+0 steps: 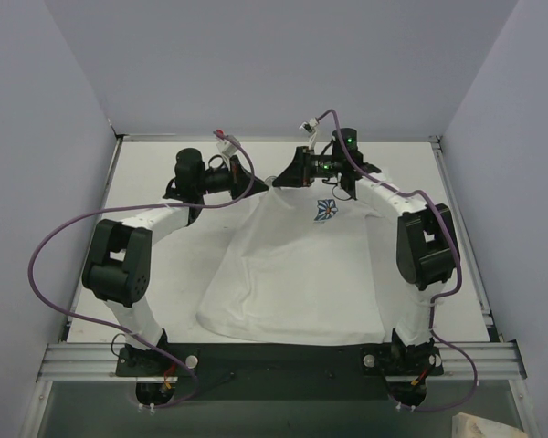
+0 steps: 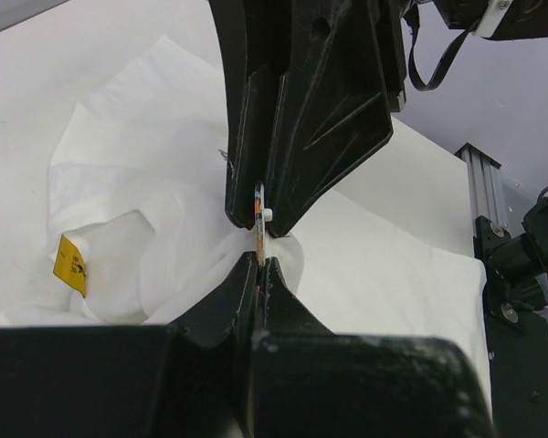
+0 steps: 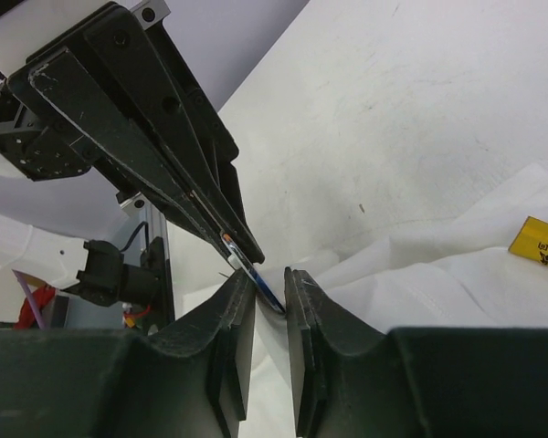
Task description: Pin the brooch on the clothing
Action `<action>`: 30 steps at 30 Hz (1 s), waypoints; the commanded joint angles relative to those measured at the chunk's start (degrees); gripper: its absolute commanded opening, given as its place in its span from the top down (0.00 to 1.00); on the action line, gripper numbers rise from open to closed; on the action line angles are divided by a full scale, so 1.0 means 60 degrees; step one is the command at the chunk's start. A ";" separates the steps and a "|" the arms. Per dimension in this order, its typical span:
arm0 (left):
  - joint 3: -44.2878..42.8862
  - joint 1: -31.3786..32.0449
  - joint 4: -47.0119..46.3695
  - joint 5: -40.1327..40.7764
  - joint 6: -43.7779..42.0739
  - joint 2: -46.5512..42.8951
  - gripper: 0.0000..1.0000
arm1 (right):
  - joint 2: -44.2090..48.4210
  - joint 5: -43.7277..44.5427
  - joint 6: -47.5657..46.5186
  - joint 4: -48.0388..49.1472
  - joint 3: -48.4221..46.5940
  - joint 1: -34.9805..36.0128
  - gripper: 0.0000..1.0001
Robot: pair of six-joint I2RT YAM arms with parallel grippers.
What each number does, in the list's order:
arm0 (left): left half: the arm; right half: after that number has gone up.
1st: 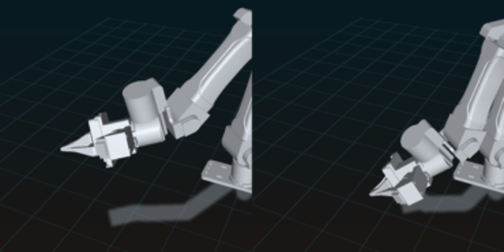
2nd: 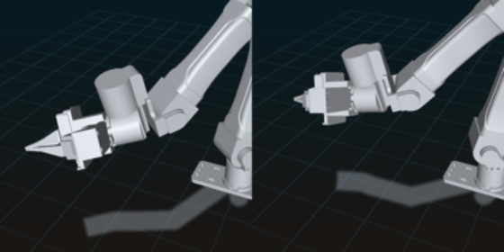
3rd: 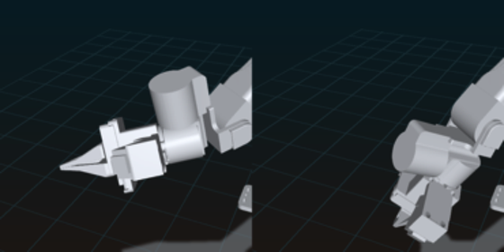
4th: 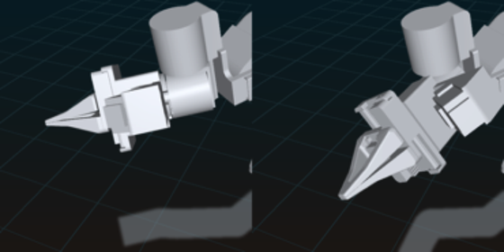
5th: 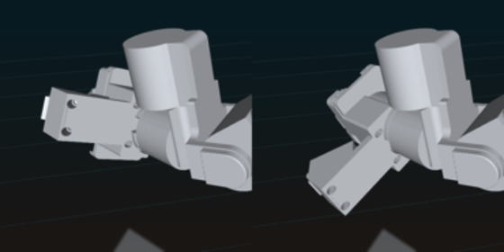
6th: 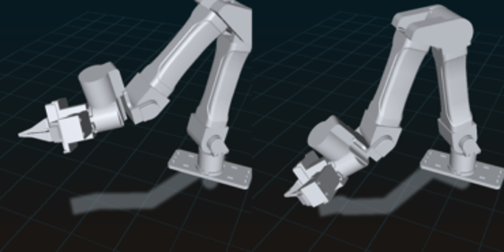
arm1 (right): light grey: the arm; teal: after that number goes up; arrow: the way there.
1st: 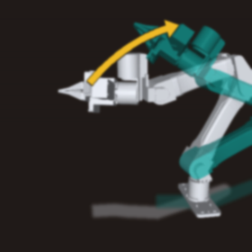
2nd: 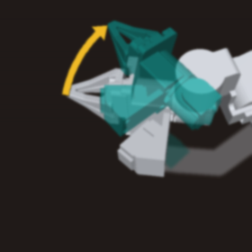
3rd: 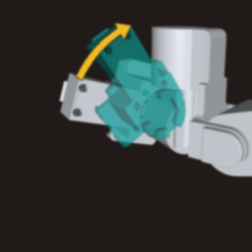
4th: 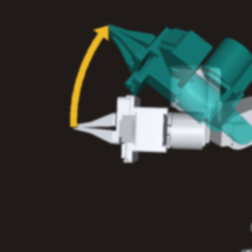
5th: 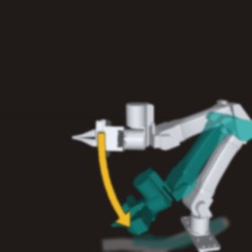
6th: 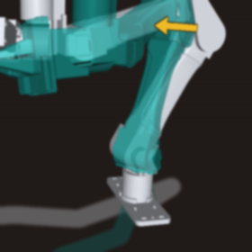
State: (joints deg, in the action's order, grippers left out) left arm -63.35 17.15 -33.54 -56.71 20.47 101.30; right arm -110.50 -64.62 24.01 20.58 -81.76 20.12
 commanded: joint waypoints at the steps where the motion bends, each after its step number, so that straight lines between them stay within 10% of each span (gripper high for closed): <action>1: -0.0311 0.0408 -0.0870 -0.0217 0.0221 -0.0344 1.00 | -0.0144 0.0867 -0.0076 0.0452 0.0032 0.0426 0.83; 15: -0.0135 0.0628 -0.1383 -0.0041 0.0631 -0.0462 1.00 | 0.0428 0.3855 0.0334 0.0452 0.0750 0.0631 0.88; 30: -0.0252 0.0673 -0.1179 -0.0041 0.0544 -0.0535 1.00 | 0.0676 0.3374 0.0654 0.1341 0.1406 0.0151 0.76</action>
State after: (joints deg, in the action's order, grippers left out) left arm -62.46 17.30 -32.75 -48.21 23.18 101.30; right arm -107.94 -46.63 26.98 24.03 -77.52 23.03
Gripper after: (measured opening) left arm 0.031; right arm 0.188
